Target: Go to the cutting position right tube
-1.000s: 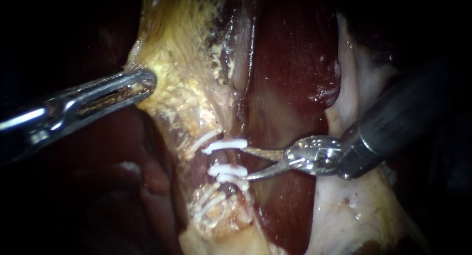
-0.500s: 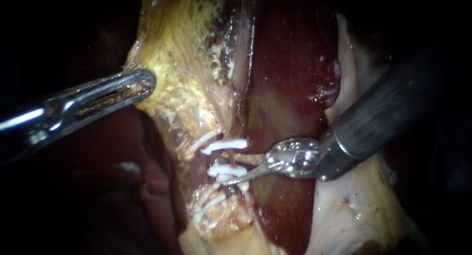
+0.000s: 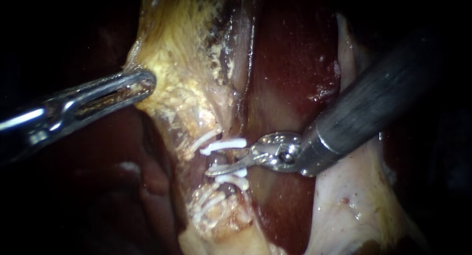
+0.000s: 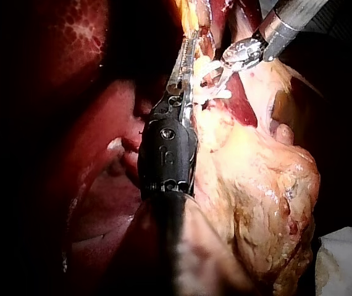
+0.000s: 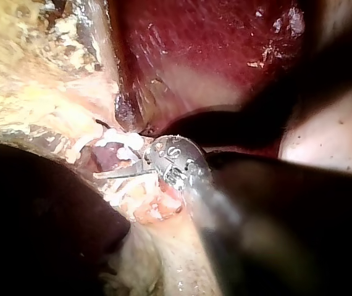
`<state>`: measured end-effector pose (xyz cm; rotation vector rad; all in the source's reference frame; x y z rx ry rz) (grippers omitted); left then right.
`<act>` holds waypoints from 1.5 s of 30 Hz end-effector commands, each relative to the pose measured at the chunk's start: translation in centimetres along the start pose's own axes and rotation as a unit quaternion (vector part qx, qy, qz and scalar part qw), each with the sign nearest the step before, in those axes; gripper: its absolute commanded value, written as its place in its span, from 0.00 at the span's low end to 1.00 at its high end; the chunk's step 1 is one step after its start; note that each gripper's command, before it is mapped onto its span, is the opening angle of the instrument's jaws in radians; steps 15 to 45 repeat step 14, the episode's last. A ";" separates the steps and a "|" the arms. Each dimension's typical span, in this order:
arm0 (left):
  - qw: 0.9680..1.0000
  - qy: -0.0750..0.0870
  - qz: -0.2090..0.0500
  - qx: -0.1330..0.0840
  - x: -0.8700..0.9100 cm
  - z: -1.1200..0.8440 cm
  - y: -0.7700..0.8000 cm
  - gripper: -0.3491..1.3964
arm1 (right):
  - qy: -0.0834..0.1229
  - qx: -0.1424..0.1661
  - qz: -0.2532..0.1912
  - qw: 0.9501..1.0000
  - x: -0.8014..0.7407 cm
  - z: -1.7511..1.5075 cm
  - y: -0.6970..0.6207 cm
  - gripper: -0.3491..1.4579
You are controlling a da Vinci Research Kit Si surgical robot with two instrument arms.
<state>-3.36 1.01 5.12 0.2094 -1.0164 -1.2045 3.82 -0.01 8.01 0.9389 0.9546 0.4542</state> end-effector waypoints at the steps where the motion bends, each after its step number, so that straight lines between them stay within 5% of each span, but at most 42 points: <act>1: 1.000 0.000 0.000 0.000 0.00 0.00 0.00 0.00 | -0.002 0.002 0.004 1.000 -0.01 0.01 0.00 0.92; 45: 1.000 0.000 0.000 0.000 0.00 0.01 0.00 0.00 | -0.005 0.009 0.003 1.000 -0.01 0.02 0.01 0.92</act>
